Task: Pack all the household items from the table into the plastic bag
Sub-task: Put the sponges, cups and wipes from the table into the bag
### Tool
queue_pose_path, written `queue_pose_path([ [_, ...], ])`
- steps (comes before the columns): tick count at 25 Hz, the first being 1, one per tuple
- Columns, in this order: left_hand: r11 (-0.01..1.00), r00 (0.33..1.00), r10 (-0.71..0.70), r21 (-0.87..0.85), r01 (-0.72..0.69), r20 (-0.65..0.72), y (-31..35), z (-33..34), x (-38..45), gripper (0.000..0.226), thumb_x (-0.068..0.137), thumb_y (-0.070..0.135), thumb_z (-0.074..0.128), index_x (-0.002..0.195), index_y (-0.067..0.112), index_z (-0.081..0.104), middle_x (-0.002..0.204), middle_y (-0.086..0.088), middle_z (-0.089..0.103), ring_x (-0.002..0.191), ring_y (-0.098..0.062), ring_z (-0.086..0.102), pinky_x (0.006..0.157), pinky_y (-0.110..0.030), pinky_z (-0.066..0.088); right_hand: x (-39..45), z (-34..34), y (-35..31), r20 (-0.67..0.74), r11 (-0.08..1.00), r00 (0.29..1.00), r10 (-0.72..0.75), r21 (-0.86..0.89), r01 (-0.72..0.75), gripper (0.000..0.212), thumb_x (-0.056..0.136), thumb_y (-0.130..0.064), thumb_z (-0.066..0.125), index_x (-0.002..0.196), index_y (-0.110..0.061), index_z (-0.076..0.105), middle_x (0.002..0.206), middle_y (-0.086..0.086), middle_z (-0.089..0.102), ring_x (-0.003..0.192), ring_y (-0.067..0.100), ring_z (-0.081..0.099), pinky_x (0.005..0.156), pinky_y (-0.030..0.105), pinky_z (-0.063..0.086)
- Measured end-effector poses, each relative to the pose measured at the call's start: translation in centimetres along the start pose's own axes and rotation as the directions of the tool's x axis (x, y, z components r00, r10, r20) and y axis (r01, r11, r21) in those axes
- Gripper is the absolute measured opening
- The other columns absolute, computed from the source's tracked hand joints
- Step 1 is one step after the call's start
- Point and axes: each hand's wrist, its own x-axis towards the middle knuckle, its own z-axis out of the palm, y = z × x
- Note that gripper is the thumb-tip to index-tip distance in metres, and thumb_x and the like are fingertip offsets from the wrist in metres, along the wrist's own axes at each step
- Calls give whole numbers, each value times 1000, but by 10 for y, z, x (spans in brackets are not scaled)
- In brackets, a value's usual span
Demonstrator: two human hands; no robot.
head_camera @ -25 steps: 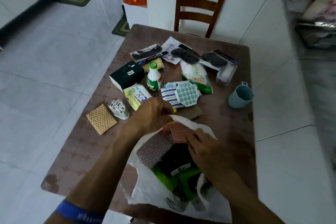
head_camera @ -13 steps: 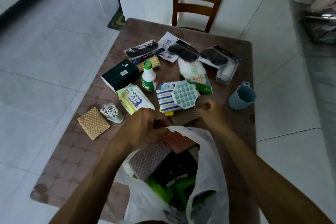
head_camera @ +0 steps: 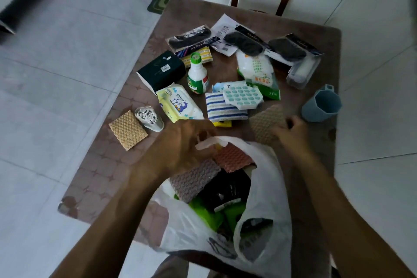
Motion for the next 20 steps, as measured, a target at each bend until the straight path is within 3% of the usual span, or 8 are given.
queue_pose_path([
  [3,982,982,-105,138,127,-154,-14,-5,-46,56,74,44,76,123,24,56,104,1,66,88,-20,63,73,-39,55,-99,-48,-18,-172,930,925,-338,89,356,26,72,-35,75,95,-42,67,93,-19,72,84,1,68,63,23,56],
  [5,956,934,-249,88,279,-255,-19,-7,-87,70,71,43,79,130,25,47,117,-4,62,97,-23,60,78,-42,55,-156,-52,-23,-84,856,876,-475,187,482,32,76,-19,78,99,-40,69,95,-16,73,86,1,69,67,16,56],
  [7,896,864,-441,-59,441,-241,-18,-1,-118,73,69,47,80,129,28,42,113,-2,59,92,-19,60,70,-33,54,-193,-34,-25,119,830,840,-529,276,484,50,79,3,73,100,-42,68,96,-13,73,87,5,70,70,15,56],
  [10,798,813,-568,-326,507,-129,-17,13,-143,40,75,37,78,107,24,57,90,2,68,69,-12,65,56,-23,52,-213,8,-20,285,825,781,-555,66,562,46,76,0,77,97,-36,57,96,-10,68,89,12,67,73,20,57],
  [13,752,877,-480,-520,406,-9,-16,14,-160,7,84,27,69,91,25,67,69,3,74,56,-13,69,52,-22,55,-212,40,-10,409,613,643,-648,-222,759,30,80,-17,76,101,-29,58,102,-6,67,93,13,65,77,11,49],
  [16,671,923,-383,-673,310,43,-12,2,-165,14,82,31,67,95,29,68,74,4,76,52,-16,70,47,-18,53,-200,75,-2,627,506,626,-464,-392,768,31,89,-24,67,120,-24,63,118,1,67,105,19,61,89,20,47],
  [18,633,931,-356,-712,302,78,-11,-5,-167,13,83,32,67,96,32,68,73,-3,76,50,-20,70,45,-22,53,-195,99,2,746,346,613,-259,-522,780,28,94,-25,56,120,-20,63,117,6,66,106,24,61,89,34,50],
  [20,661,930,-355,-677,323,97,-11,-8,-168,12,82,38,66,92,32,69,68,-4,75,49,-21,69,44,-24,53,-199,108,5,761,281,601,-245,-538,795,28,96,-30,51,118,-18,64,113,7,67,101,25,62,85,36,51],
])
